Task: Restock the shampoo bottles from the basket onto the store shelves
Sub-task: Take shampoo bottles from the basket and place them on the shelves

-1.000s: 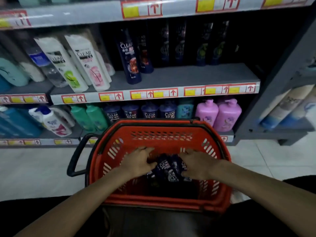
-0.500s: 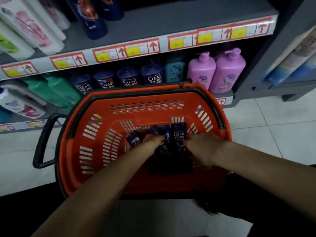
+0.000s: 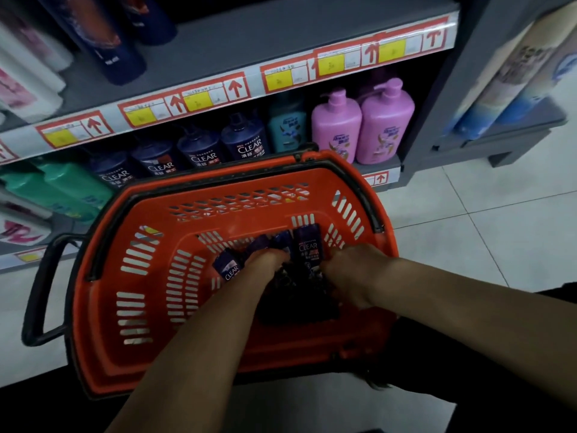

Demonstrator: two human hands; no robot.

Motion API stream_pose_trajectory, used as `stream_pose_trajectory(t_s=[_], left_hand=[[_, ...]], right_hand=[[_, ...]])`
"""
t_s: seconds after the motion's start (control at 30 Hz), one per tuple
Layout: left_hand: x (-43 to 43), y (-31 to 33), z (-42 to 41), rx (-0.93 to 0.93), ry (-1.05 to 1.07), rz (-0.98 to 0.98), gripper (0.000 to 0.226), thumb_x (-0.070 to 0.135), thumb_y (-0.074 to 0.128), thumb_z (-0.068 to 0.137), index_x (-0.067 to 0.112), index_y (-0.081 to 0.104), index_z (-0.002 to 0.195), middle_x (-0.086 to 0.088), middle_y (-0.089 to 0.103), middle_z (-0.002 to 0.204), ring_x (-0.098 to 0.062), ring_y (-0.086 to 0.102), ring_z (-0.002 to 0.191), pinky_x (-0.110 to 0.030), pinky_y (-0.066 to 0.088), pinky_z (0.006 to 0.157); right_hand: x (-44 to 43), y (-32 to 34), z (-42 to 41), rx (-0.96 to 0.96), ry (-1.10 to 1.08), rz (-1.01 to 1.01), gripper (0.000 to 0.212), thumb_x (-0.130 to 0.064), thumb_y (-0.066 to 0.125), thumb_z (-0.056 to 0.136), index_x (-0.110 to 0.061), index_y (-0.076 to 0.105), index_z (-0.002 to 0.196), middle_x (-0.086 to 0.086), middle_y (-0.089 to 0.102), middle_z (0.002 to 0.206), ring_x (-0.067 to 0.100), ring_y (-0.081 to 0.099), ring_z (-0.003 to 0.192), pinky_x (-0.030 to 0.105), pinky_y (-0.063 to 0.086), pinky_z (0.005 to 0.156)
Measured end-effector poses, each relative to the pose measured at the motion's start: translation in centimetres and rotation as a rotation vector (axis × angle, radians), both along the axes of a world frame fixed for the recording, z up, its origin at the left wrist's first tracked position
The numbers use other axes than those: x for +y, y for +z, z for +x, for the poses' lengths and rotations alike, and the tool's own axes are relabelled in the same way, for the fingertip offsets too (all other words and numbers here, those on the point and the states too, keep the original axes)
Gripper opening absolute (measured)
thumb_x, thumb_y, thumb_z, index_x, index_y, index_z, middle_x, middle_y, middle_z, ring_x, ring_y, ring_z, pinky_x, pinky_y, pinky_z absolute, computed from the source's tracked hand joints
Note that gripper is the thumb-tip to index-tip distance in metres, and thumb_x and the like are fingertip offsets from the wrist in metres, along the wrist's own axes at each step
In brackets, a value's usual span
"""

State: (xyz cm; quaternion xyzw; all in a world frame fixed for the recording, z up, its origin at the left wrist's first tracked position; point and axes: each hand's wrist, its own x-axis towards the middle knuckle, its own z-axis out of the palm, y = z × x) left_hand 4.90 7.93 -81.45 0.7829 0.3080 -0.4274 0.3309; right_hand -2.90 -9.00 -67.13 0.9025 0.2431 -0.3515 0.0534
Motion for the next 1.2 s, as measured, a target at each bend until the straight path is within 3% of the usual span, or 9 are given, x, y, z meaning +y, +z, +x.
stream_pose_trajectory(t_s=[0.03,0.13,0.23,0.4,0.5,0.63,0.8,0.97,1.2], left_hand=[[-0.1,0.5,0.0,0.014,0.011,-0.003,0.026,0.029,0.053,0.107,0.007,0.052,0.12,-0.013,0.057,0.097,-0.027,0.057,0.093,-0.036,0.045,0.11],[-0.1,1.2,-0.1,-0.022,-0.032,0.01,0.043,0.028,0.062,0.101,0.007,0.058,0.138,-0.015,0.061,0.137,-0.033,0.06,0.126,-0.042,0.047,0.109],[-0.1,2.9,-1.0,-0.06,0.065,-0.005,0.05,0.025,0.069,0.097,0.004,0.054,0.14,-0.016,0.054,0.147,-0.036,0.054,0.133,-0.043,0.049,0.103],[0.8,6.1,-3.0,-0.149,0.255,-0.087,0.034,0.022,0.086,0.083,0.007,0.06,0.1,-0.014,0.065,0.108,-0.036,0.063,0.109,-0.043,0.054,0.084],[1.5,7.9,-4.2,-0.204,0.299,-0.168,0.037,0.021,0.088,0.079,0.006,0.066,0.104,-0.009,0.067,0.086,-0.026,0.065,0.079,-0.033,0.054,0.063],[2.9,11.4,-4.9,-0.362,0.309,-0.23,0.032,0.018,0.092,0.072,0.018,0.066,0.089,-0.002,0.069,0.084,-0.016,0.063,0.077,-0.035,0.059,0.075],[6.0,17.5,-4.7,-0.592,0.225,-0.278,0.051,0.023,0.096,0.062,0.027,0.07,0.105,0.006,0.076,0.094,-0.015,0.07,0.095,-0.036,0.062,0.08],[8.8,22.5,-4.8,-0.795,0.037,-0.259,0.061,0.037,0.098,0.051,0.019,0.069,0.102,0.004,0.077,0.095,-0.019,0.072,0.096,-0.04,0.057,0.087],[7.5,24.8,-5.6,-0.884,0.292,-0.445,0.049,0.02,0.095,0.07,0.022,0.068,0.111,0.005,0.078,0.097,-0.012,0.073,0.091,-0.03,0.059,0.079]], right_hand=[[0.0,0.1,0.0,0.006,0.001,-0.008,0.035,-0.027,0.059,0.1,-0.019,0.059,0.134,0.01,0.061,0.132,0.032,0.062,0.117,0.045,0.055,0.095],[0.2,0.7,0.2,0.022,0.013,-0.036,0.035,-0.02,0.063,0.096,-0.016,0.061,0.13,0.01,0.062,0.129,0.031,0.063,0.114,0.041,0.056,0.09],[0.6,1.0,0.3,0.022,0.033,-0.06,0.038,-0.015,0.066,0.091,-0.013,0.061,0.129,0.011,0.061,0.129,0.032,0.062,0.115,0.041,0.056,0.088],[2.1,0.9,0.8,-0.052,-0.006,0.016,0.03,-0.027,0.062,0.095,-0.015,0.064,0.123,0.008,0.065,0.12,0.03,0.065,0.109,0.036,0.053,0.085],[2.8,1.3,1.8,-0.122,-0.032,0.061,0.029,-0.034,0.066,0.089,-0.02,0.067,0.114,0.006,0.069,0.108,0.03,0.068,0.097,0.043,0.058,0.085],[4.5,4.3,2.9,-0.171,-0.048,0.11,0.032,-0.036,0.067,0.087,-0.02,0.066,0.115,0.006,0.069,0.106,0.03,0.068,0.096,0.045,0.059,0.085],[5.8,9.6,2.5,-0.223,-0.053,0.162,0.037,-0.03,0.063,0.093,-0.016,0.06,0.128,0.009,0.065,0.123,0.031,0.062,0.115,0.039,0.054,0.091],[6.3,10.8,1.8,-0.362,-0.123,0.291,0.04,-0.038,0.065,0.089,-0.022,0.059,0.126,0.007,0.065,0.122,0.029,0.063,0.112,0.037,0.053,0.085],[7.4,9.2,1.9,-0.389,-0.348,0.636,0.058,-0.049,0.077,0.079,-0.025,0.056,0.128,-0.003,0.068,0.114,0.018,0.066,0.101,0.039,0.055,0.084]])
